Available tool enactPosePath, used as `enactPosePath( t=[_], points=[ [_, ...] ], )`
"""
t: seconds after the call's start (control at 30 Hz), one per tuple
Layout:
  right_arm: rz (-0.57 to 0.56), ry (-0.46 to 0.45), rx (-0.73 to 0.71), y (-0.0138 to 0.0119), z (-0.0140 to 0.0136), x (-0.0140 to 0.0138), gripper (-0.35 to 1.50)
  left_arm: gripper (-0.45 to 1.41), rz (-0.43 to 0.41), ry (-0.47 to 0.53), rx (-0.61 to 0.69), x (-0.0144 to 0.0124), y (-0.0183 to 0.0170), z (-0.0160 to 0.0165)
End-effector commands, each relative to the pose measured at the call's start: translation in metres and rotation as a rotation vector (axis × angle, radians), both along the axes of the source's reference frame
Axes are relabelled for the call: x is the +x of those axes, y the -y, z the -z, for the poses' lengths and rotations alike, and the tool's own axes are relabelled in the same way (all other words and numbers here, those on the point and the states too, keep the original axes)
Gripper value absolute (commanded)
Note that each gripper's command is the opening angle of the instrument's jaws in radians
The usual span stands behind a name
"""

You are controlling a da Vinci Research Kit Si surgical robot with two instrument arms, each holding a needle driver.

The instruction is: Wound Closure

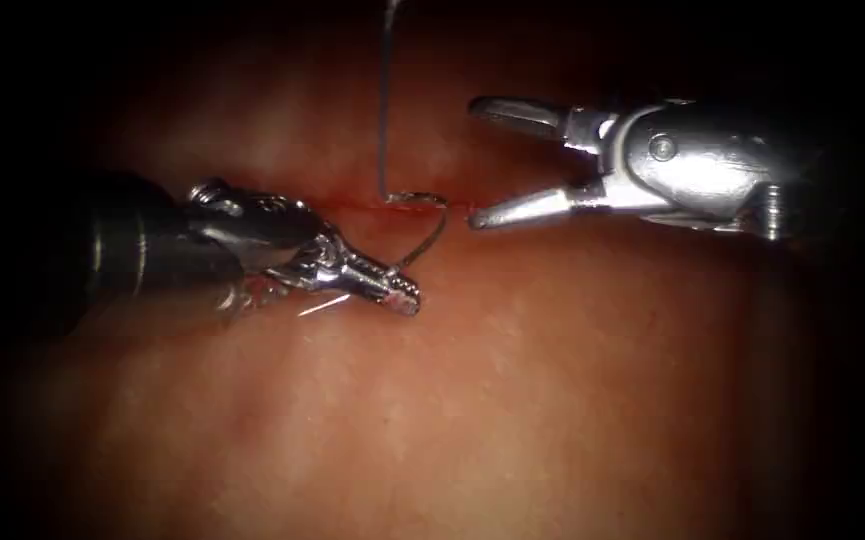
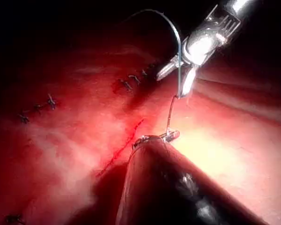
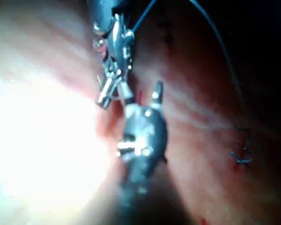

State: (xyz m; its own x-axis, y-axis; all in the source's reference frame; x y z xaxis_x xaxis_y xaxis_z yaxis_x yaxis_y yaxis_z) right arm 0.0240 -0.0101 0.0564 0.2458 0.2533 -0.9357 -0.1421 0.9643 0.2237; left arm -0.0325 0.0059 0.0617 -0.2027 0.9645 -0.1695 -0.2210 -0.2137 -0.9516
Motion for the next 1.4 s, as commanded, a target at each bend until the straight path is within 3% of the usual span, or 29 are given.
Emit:
enactPosePath(
  t=[0.03,0.37,0.63,1.4],
  points=[
    [-0.03,0.02,0.006,0.0002,0.0001,0.001,1.13,-0.45,0.013,0.003,-0.005,-0.0005,-0.0005,-0.0005],
    [-0.247,0.169,0.033,0.0021,0.0006,0.0014,1.03,-0.45,0.096,0.0,-0.009,-0.0005,-0.0009,-0.0008],
    [-0.381,0.164,0.05,0.0025,0.0011,0.0016,0.98,-0.45,0.118,-0.004,-0.004,-0.0006,-0.0009,-0.001],
    [-0.451,0.174,0.052,0.0029,0.0002,0.0037,0.81,-0.45,0.227,-0.037,-0.058,-0.0012,-0.0007,-0.0011]
  ],
)
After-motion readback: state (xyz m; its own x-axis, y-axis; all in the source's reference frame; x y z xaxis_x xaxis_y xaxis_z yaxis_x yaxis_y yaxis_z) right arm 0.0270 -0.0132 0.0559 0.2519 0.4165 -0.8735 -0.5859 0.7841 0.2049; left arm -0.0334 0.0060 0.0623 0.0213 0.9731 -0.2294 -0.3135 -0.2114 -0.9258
